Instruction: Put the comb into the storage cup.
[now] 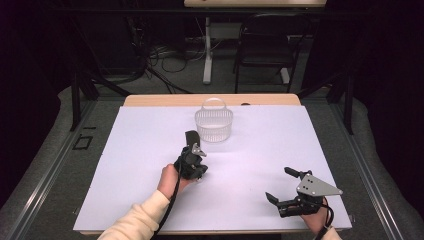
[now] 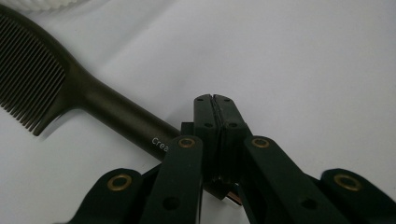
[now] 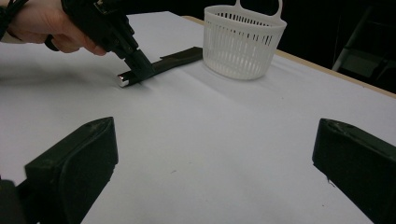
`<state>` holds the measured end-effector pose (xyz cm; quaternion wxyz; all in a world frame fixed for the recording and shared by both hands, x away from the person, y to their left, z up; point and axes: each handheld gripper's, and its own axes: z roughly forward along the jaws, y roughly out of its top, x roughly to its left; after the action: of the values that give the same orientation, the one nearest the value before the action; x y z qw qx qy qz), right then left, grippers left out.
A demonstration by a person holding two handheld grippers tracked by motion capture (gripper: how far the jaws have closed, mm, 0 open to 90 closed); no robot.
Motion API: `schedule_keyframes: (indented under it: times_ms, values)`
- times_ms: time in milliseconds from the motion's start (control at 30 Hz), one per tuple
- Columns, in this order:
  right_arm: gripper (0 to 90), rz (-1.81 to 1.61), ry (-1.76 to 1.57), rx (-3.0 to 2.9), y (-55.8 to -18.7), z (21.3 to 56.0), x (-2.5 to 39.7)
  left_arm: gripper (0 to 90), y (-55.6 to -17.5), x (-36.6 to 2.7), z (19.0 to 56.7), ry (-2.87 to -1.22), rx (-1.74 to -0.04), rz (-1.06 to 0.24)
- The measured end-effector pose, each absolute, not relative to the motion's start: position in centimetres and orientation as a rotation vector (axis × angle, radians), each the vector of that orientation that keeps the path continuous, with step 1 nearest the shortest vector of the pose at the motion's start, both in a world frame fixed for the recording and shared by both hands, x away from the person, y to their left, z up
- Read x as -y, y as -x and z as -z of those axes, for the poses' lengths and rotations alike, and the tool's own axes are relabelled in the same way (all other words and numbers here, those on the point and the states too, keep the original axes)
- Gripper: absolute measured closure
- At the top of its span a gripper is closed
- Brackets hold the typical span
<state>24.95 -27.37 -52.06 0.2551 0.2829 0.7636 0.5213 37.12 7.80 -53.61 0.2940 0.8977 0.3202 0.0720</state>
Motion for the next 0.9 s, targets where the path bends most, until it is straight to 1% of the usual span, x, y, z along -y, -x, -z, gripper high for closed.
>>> schedule_keyframes:
  times_ms: [133, 300, 367, 533, 900]
  values:
    - [0.0, -1.413, -0.771, -2.077, -24.9, 52.1, 27.4, 88.7, -37.0, -8.0, 53.4, -2.401, -0.87, -0.229]
    - [0.0, -1.413, -0.772, -2.076, -25.0, 52.1, 27.4, 88.5, -36.9, -8.2, 53.4, -2.43, -0.87, -0.239]
    - [0.0, -1.416, -0.771, -2.073, -25.0, 52.1, 27.4, 88.4, -36.8, -8.2, 53.4, -2.448, -0.868, -0.268]
    - [0.0, -1.416, -0.772, -2.072, -25.0, 52.1, 27.4, 87.3, -36.7, -8.7, 53.3, -2.456, -0.885, -0.277]
    - [0.0, -1.412, -0.776, -2.076, -25.0, 52.1, 27.4, 86.7, -36.5, -11.0, 52.8, -2.46, -0.948, -0.322]
